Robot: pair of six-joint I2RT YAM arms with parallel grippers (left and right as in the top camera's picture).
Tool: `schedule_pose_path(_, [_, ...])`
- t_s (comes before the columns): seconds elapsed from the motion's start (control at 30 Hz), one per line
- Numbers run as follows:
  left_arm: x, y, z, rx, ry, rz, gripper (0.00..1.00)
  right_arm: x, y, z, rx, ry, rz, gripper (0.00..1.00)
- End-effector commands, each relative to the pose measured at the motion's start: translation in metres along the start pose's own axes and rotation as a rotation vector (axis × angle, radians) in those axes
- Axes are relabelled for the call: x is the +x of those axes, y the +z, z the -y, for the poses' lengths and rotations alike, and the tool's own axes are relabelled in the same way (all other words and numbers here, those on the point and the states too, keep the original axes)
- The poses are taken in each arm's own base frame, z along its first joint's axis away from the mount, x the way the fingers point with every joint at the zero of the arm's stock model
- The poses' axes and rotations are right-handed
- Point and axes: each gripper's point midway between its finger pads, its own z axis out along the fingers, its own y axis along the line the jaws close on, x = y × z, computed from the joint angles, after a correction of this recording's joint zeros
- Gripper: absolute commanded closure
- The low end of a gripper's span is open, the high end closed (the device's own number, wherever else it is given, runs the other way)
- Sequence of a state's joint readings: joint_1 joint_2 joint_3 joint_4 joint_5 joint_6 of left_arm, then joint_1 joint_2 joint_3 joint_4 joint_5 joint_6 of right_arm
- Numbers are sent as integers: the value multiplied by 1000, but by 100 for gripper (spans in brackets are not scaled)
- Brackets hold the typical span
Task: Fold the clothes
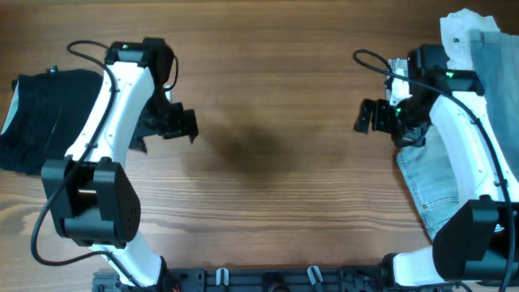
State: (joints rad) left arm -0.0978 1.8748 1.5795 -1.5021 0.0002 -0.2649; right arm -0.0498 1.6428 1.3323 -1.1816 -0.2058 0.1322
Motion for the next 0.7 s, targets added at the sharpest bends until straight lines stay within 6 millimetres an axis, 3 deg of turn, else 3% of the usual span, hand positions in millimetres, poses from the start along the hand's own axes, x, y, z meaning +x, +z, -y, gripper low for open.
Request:
schedule_pose_path(0.0, [11, -14, -13, -4, -60, 25, 0, 3, -24, -7, -21, -42, 70, 2])
schedule_pose_path(0.13, [26, -53, -16, 94, -74, 291, 0, 0, -87, -14, -20, -97, 403, 0])
schedule_pose_path(0.2, [39, -78, -21, 184, -76, 534, 0, 15, -123, -19, -45, -153, 643, 0])
schedule_pose_path(0.27, [59, -98, -27, 275, -84, 770, 0, 43, -142, -19, -72, -187, 839, 0])
schedule_pose_path(0.43, [111, -127, -45, 400, -81, 1102, 0, 96, -146, -13, -85, -208, 946, 0])
schedule_pose_path(0.57, [139, -137, -54, 436, -80, 1197, 0, 106, -137, -10, -79, -199, 900, 0])
schedule_pose_path(0.67, [145, -129, -56, 425, -81, 1168, 0, 106, -137, -10, -79, -199, 899, 0])
